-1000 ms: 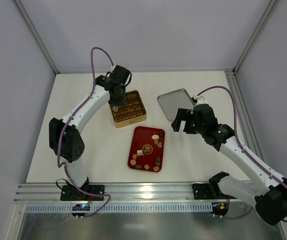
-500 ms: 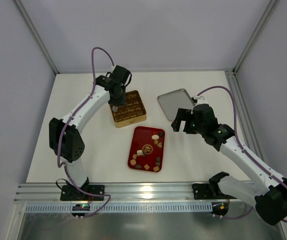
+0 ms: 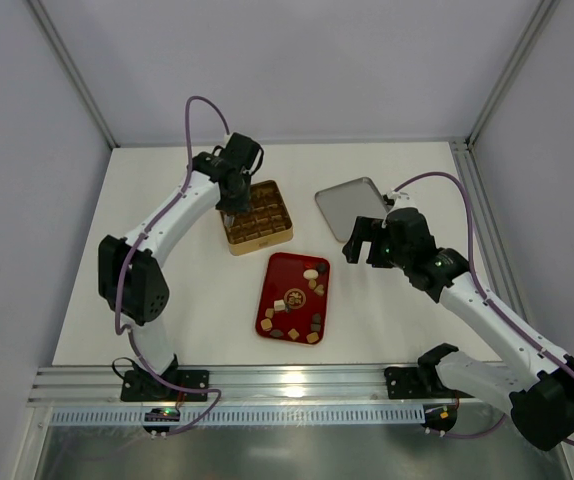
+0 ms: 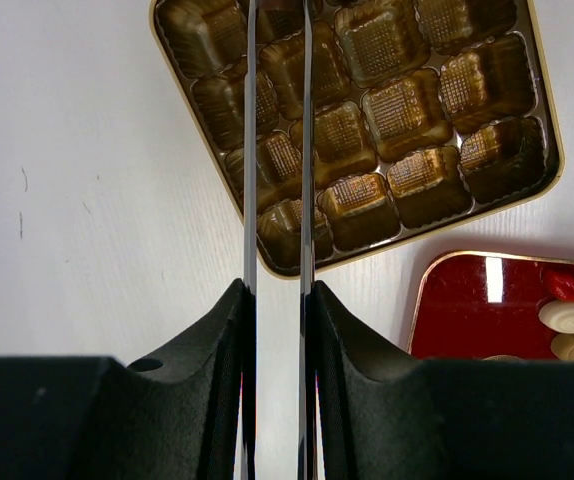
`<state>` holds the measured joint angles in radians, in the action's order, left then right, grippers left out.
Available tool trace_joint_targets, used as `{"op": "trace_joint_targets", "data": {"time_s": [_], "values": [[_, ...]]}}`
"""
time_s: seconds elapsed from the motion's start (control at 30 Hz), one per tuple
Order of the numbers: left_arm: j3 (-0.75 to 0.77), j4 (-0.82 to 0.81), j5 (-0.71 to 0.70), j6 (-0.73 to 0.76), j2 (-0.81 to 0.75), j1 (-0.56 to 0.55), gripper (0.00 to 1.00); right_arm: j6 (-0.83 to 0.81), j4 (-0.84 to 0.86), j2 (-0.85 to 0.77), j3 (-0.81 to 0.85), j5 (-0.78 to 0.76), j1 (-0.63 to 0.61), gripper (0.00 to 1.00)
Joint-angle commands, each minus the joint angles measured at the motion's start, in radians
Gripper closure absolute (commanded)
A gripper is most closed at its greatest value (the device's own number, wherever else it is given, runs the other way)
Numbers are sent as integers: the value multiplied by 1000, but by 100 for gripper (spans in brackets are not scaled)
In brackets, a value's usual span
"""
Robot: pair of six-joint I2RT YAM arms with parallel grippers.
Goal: Pack the chocolate
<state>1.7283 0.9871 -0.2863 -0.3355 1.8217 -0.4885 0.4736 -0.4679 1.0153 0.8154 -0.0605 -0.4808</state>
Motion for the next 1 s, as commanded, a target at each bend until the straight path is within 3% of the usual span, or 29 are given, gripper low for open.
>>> {"op": "trace_joint_targets", "data": {"time_s": [0.0,0.5,0.97], "values": [[-13,-13,-31,10,-61,8,71,5,29,-11,22,-1,-4,0],[-15,-8,-36,26,-58,8,71,8,26,-12,21,-4,-4,0],[5,-16,-16,41,-41,8,64,8,23,-15,22,-9,-2,0]]}}
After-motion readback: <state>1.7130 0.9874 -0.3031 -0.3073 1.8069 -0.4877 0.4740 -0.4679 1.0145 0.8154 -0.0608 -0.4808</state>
